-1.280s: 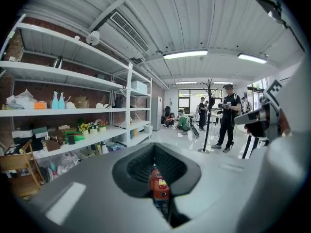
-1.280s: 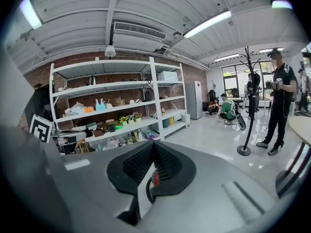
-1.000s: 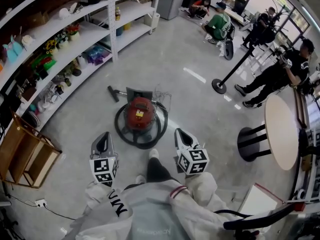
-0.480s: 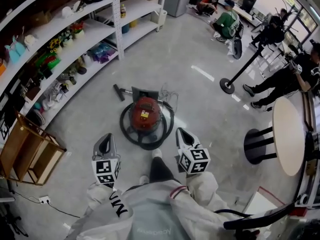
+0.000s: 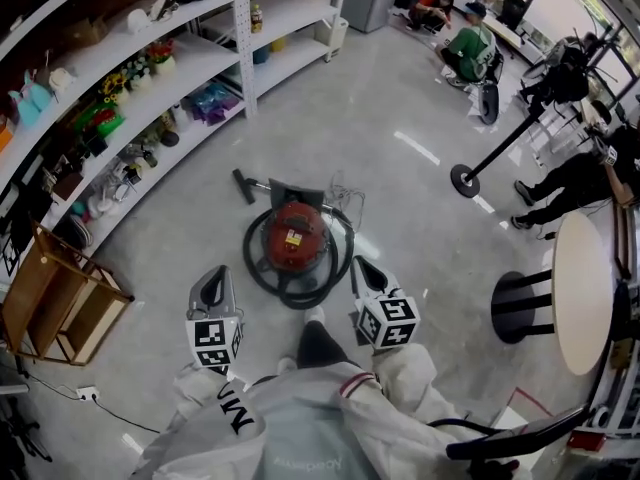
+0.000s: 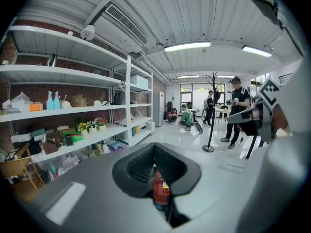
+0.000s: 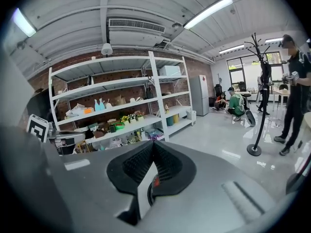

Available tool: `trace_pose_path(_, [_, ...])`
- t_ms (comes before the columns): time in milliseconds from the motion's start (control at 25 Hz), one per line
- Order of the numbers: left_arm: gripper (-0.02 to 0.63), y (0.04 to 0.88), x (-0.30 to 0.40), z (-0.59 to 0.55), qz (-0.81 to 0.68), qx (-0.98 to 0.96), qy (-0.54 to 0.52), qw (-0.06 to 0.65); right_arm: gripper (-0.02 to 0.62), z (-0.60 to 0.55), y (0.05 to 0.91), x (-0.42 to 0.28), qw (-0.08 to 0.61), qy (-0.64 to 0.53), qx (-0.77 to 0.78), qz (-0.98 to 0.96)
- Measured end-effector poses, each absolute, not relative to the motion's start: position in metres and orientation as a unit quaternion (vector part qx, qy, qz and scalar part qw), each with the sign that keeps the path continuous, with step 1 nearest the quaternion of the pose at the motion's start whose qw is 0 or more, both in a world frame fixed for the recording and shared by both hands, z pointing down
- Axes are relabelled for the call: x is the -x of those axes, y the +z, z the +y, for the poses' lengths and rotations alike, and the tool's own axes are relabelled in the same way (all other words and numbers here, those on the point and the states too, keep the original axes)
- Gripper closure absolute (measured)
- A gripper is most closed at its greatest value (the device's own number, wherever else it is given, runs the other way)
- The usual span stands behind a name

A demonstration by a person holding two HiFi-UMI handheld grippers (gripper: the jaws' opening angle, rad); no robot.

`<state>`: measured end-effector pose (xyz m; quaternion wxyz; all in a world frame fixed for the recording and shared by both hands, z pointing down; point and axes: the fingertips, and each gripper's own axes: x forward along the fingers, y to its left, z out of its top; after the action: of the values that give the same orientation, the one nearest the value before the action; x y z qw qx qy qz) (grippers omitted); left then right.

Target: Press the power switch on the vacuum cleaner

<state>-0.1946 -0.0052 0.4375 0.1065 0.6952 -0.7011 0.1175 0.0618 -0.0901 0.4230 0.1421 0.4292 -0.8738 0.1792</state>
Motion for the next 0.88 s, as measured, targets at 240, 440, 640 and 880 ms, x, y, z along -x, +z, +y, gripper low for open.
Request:
trace_pose_path(240, [0.606,0.435,0.194,-0.029,-0.699,-0.696,0.125,0.104,0.594,-0.113,0.423,-0.049,0.142,0.180,-0.409,-0.884])
trace_pose_path(440, [0.606,0.435,0.187,-0.050,-0.698,-0.696,0.131,0.103,0.594,-0.132,0.428,-0.047,0.141,0.189,-0.392,-0.890])
trace_pose_path(640, [0.606,0.434,0.178,-0.070,-0.699,-0.695,0.134,0.103,0.594,-0.151,0.431,-0.053,0.137,0.192,-0.384,-0.893])
trace_pose_path(880, [0.606,0.434,0.166,-0.094,-0.699,-0.694,0.138,0.104,0.594,-0.177,0.435,-0.061,0.145,0.190,-0.379,-0.894])
